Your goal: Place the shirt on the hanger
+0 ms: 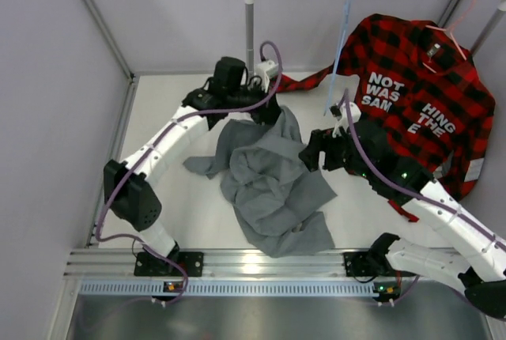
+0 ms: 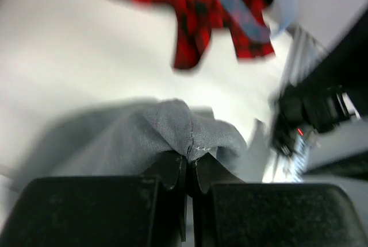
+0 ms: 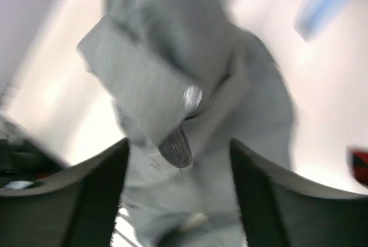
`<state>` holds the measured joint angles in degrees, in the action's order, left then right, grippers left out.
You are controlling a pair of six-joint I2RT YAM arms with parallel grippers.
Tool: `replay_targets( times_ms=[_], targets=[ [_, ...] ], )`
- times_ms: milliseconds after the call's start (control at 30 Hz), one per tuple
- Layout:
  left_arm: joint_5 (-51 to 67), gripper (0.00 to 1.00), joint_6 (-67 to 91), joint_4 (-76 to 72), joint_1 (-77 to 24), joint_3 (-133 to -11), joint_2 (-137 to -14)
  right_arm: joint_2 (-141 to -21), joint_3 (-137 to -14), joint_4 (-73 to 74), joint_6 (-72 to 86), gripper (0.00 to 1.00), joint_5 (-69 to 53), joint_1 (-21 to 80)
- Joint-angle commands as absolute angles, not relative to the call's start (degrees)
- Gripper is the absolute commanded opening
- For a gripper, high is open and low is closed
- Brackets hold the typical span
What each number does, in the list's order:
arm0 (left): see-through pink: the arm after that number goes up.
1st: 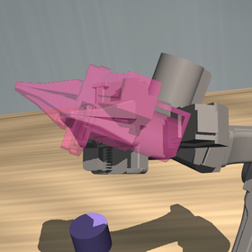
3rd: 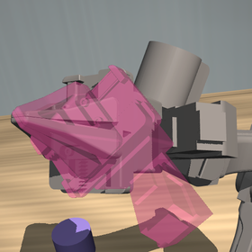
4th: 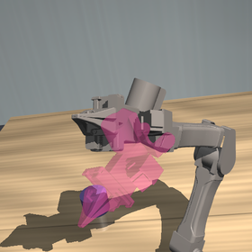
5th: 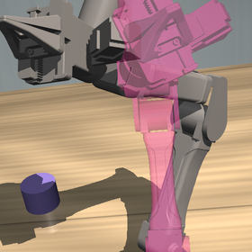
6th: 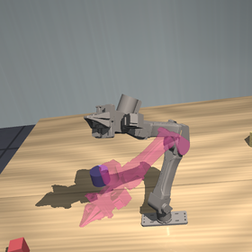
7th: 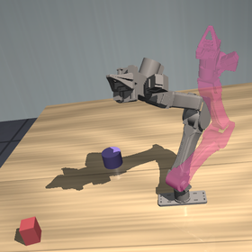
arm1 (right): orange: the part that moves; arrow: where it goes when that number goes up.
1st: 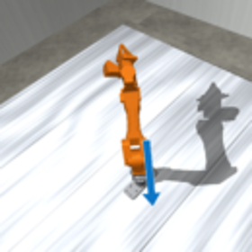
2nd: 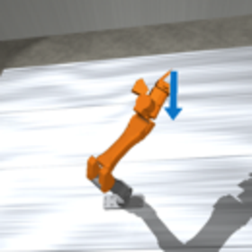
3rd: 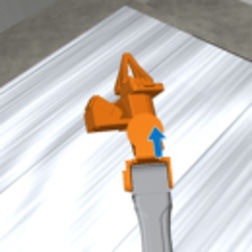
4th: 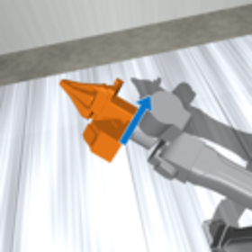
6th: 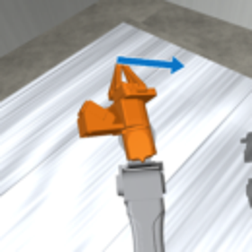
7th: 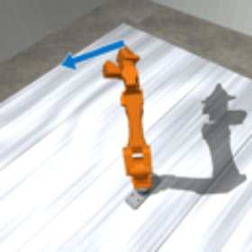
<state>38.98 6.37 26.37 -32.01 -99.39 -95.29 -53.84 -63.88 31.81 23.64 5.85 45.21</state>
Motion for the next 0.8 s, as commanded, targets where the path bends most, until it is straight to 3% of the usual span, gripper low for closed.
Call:
replay_targets(
  times_ms=[0, 133, 300, 433, 767],
  targets=[
    [49.39, 0.00, 10.10, 20.67, -32.08, -90.37, -92.73, -50.20, -57.49, 37.97, 20.84, 0.79, 7.22, 41.57],
    [49.57, 0.00, 12.82, 19.69, -32.17, -89.03, -94.83, -46.67, -58.61, 35.95, 10.58, 0.82, -3.57, 42.01],
    [48.96, 0.00, 16.08, 19.60, -32.08, -90.35, -98.69, -52.28, -63.54, 34.28, 1.16, 0.83, -4.14, 47.36],
    [48.78, 0.00, 17.75, 19.60, -32.08, -91.23, -100.46, -59.22, -64.52, 31.56, -7.80, 0.85, 9.87, 57.10],
    [44.83, 0.00, 23.11, 19.69, -31.90, -92.46, -102.48, -71.36, -61.44, 19.79, -15.82, 0.83, 24.24, 59.32]
  ],
)
